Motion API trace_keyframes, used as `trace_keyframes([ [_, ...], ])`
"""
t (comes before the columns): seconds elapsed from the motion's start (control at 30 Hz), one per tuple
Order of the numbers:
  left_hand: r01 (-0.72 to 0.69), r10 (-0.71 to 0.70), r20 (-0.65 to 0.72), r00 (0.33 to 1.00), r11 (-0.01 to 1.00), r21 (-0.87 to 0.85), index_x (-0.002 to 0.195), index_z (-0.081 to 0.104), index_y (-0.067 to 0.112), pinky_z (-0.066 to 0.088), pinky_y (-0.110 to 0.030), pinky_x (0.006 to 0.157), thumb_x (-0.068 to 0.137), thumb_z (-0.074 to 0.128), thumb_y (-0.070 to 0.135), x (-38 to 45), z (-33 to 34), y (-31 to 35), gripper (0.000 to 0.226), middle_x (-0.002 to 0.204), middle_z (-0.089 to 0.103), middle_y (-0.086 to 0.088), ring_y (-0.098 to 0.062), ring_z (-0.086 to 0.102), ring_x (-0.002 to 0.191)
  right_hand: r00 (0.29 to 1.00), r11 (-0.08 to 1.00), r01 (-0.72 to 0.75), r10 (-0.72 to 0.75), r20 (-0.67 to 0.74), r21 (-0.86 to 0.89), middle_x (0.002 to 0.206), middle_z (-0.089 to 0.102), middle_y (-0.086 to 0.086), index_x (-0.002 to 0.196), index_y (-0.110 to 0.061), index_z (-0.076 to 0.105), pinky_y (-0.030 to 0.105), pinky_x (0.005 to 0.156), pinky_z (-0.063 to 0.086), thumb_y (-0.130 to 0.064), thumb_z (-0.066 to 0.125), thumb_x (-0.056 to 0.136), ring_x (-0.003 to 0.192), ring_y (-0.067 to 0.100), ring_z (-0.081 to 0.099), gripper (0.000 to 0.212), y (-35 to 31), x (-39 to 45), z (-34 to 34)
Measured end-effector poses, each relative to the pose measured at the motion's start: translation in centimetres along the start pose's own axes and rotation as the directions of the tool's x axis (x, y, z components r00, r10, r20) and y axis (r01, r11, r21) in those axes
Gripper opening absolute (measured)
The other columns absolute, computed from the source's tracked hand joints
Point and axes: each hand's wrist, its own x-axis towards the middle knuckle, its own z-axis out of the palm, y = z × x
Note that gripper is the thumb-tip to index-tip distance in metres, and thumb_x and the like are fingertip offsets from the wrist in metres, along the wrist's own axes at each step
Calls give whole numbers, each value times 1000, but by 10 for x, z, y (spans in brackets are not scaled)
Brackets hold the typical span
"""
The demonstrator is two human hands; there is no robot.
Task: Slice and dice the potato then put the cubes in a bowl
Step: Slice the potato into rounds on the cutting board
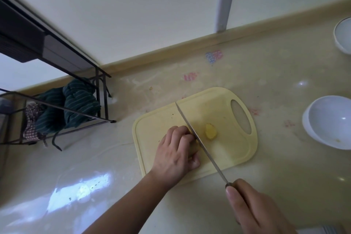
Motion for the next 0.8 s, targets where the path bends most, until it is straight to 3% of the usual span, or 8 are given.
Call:
trace_keyframes([
  [0.07,-9,9,0,1000,1000,0,113,51,8,55,-46,81,77,72,23,0,1,0,45,120,49,-10,-40,60,104,999,998,26,-27,-27,-52,45,49,-11,79,-35,45,11,46,33,-62,39,78,43,3,48,27,2,-4,4],
  [0.17,-7,7,-1,1000,1000,-14,113,51,8,54,-47,83,77,71,22,0,3,-1,44,121,49,-10,-42,60,105,986,979,124,-140,-90,-161,49,45,-16,73,-31,45,12,44,35,-60,31,93,42,-4,45,38,8,-2,7],
  [0.23,-7,7,-1,1000,1000,-26,114,51,8,54,-47,84,78,71,21,0,4,0,43,121,49,-10,-43,61,104,999,997,27,-28,-14,-65,50,49,-9,75,-33,42,18,50,35,-48,36,92,48,5,48,24,6,4,9],
  [0.33,-3,4,3,1000,999,-39,114,50,8,54,-47,85,79,69,23,2,4,-1,42,121,49,-10,-43,61,104,997,999,6,-2,78,-51,54,52,-6,68,-23,38,22,51,32,-48,35,89,50,10,47,33,10,17,9],
  [0.5,-8,7,-20,1000,998,-55,112,51,9,53,-45,86,82,66,23,4,3,2,36,119,49,-8,-39,57,104,998,998,37,-34,47,-58,54,52,-9,67,-25,38,24,53,34,-60,26,82,53,8,46,41,10,40,21],
  [0.63,26,-30,-37,999,994,-105,111,49,11,50,-39,91,83,69,24,3,1,5,37,118,48,-8,-35,53,104,997,995,69,-68,23,-72,53,49,-12,66,-31,39,15,53,35,-51,34,92,54,-2,47,33,11,61,31],
  [0.7,24,-25,-9,1000,995,-100,113,47,10,50,-40,91,85,69,26,1,-3,3,39,118,47,-9,-37,55,103,997,998,58,-57,46,-15,54,53,-16,65,-30,41,15,53,34,-53,33,90,52,0,47,35,13,65,27],
  [0.8,24,-20,38,999,994,-106,117,47,10,50,-43,91,88,65,28,-3,-9,4,39,120,45,-10,-39,56,105,995,989,-22,8,94,147,49,43,-10,64,-24,40,26,51,30,-63,31,85,45,5,36,45,21,63,18],
])
